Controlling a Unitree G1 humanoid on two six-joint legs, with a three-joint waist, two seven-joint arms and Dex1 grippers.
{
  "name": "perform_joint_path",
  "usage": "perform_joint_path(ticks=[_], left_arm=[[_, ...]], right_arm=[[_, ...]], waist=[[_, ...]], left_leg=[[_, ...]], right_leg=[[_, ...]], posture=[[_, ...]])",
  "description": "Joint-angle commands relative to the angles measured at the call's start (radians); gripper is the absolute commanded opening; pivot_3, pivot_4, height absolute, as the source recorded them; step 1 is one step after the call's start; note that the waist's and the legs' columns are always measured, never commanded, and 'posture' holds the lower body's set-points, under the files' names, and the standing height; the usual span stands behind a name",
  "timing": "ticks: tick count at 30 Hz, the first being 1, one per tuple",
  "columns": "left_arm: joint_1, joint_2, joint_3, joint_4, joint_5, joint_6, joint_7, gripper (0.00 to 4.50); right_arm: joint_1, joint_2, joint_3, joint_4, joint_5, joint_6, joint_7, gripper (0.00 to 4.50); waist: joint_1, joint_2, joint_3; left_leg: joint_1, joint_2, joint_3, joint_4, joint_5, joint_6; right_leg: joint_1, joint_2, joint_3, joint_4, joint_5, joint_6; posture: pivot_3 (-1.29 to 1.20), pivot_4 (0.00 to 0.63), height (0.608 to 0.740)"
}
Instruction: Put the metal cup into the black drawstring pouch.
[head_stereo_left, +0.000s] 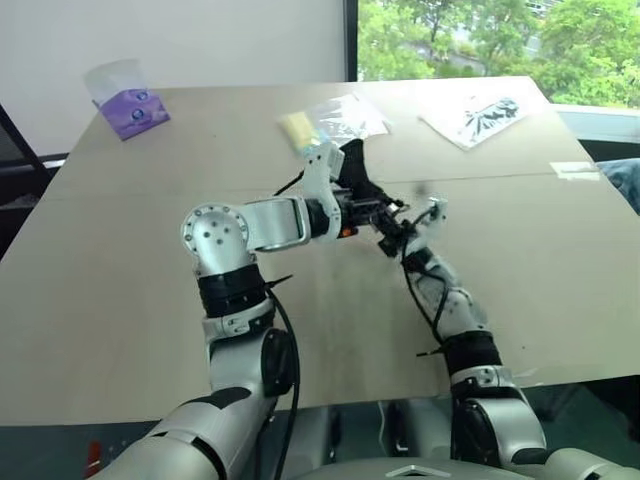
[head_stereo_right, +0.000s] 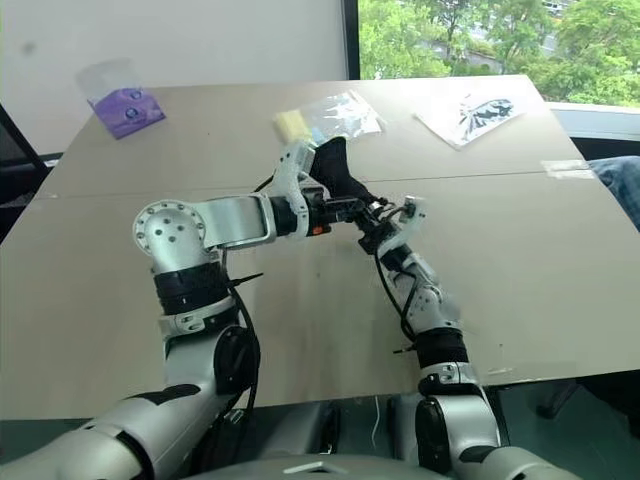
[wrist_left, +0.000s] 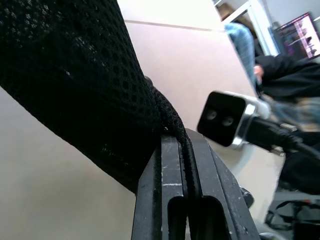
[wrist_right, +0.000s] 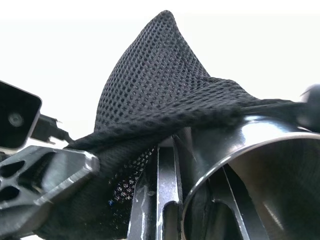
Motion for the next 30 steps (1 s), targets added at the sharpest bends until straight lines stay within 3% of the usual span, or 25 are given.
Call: perform_joint_path(ticks=[1,3,7,9,12,13,15,19,22,25,27,28,30], left_arm=[[-0.084,-0.055,0.111,0.031,-0.100,0.002,0.055,0.00],[-0.127,-0.069,0.169,0.096,-0.171,0.002,0.098,0.00],[-0.132,-0.037,0.150,0.169,-0.300,0.002,0.165,0.00],[-0.113,-0.026,0.135,0.188,-0.387,0.002,0.207,0.00],[-0.061,0.002,0.085,0.175,-0.518,-0.029,0.280,0.00],[-0.036,0.021,0.053,0.166,-0.570,-0.055,0.308,0.00],[0.001,0.056,-0.013,0.149,-0.660,-0.122,0.362,0.00],[0.036,0.117,-0.112,0.137,-0.765,-0.268,0.434,0.00],[0.060,0.191,-0.155,0.135,-0.744,-0.301,0.413,0.00],[0.105,0.271,-0.177,0.138,-0.701,-0.313,0.380,0.00],[0.123,0.320,-0.202,0.129,-0.669,-0.312,0.336,0.00],[0.129,0.339,-0.214,0.126,-0.654,-0.314,0.314,0.00],[0.138,0.372,-0.224,0.134,-0.614,-0.321,0.269,0.00]], right_arm=[[-0.084,0.057,0.160,0.023,-0.194,-0.118,0.006,0.01],[-0.091,-0.013,0.339,0.051,-0.449,-0.269,-0.010,0.01],[-0.131,-0.117,0.500,0.142,-0.740,-0.491,-0.040,0.01],[-0.149,-0.112,0.464,0.169,-0.720,-0.512,-0.035,0.01],[-0.158,0.003,0.220,0.101,-0.375,-0.312,-0.029,0.01],[-0.159,0.007,0.191,0.083,-0.341,-0.285,-0.020,0.01],[-0.153,-0.037,0.259,0.084,-0.453,-0.328,-0.008,0.01],[-0.114,-0.162,0.525,0.084,-0.770,-0.490,0.065,0.01],[-0.110,-0.191,0.526,0.070,-0.799,-0.458,0.049,0.01],[-0.109,-0.236,0.482,0.032,-0.812,-0.398,0.016,0.93],[-0.096,-0.267,0.464,-0.024,-0.819,-0.370,0.004,1.80],[-0.091,-0.279,0.458,-0.052,-0.824,-0.355,-0.006,2.44],[-0.076,-0.313,0.454,-0.126,-0.862,-0.301,-0.037,3.17]], waist=[[-0.002,0.000,0.000],[-0.004,0.000,0.000],[0.007,-0.001,0.000],[0.009,-0.002,0.001],[0.000,-0.005,0.002],[0.001,-0.004,0.002],[0.004,-0.004,0.002],[0.001,-0.004,0.002],[0.001,-0.004,0.002],[0.002,-0.004,0.002],[0.003,-0.004,0.002],[0.005,-0.004,0.002],[0.008,-0.004,0.002]], left_leg=[[0.000,0.000,0.000,0.000,0.000,0.000],[0.000,0.001,0.001,0.000,0.000,0.000],[0.000,0.000,0.001,0.000,0.000,0.000],[-0.001,-0.001,-0.001,0.001,0.000,0.000],[-0.001,0.000,-0.001,0.001,0.000,0.000],[-0.001,0.002,-0.001,0.001,0.000,-0.001],[0.000,0.002,-0.002,0.000,0.000,-0.001],[0.000,0.000,-0.001,0.000,0.000,-0.001],[0.000,0.001,-0.001,0.000,0.001,-0.001],[0.000,0.001,-0.001,0.001,0.001,-0.001],[0.000,0.000,-0.001,0.000,0.001,-0.001],[0.000,0.000,-0.001,0.000,0.001,-0.001],[-0.001,0.000,-0.002,0.001,0.001,-0.001]], right_leg=[[0.000,0.000,0.000,0.000,0.000,0.000],[-0.001,0.001,0.001,0.001,0.000,0.000],[-0.001,0.000,0.001,0.000,0.000,0.000],[0.000,-0.002,-0.001,-0.001,0.000,0.000],[0.000,-0.001,-0.001,-0.001,0.000,0.000],[-0.001,0.000,-0.002,-0.001,0.000,0.000],[0.000,0.000,-0.003,-0.001,0.000,0.000],[0.000,-0.001,-0.001,-0.001,0.000,0.000],[-0.001,0.000,-0.001,0.000,0.000,0.000],[0.000,0.000,-0.001,0.000,0.000,0.000],[0.000,0.000,-0.001,-0.001,0.000,0.000],[0.000,0.000,-0.001,-0.001,0.000,0.000],[0.000,0.000,-0.002,-0.001,0.000,0.000]], posture=[[0.00,0.150,0.740],[0.00,0.150,0.740],[0.00,0.150,0.740],[0.00,0.150,0.740],[0.00,0.150,0.740],[0.00,0.150,0.740],[0.00,0.150,0.740],[0.00,0.150,0.740],[0.00,0.150,0.740],[0.00,0.150,0.740],[0.00,0.150,0.740],[0.00,0.150,0.740],[0.00,0.150,0.740]])
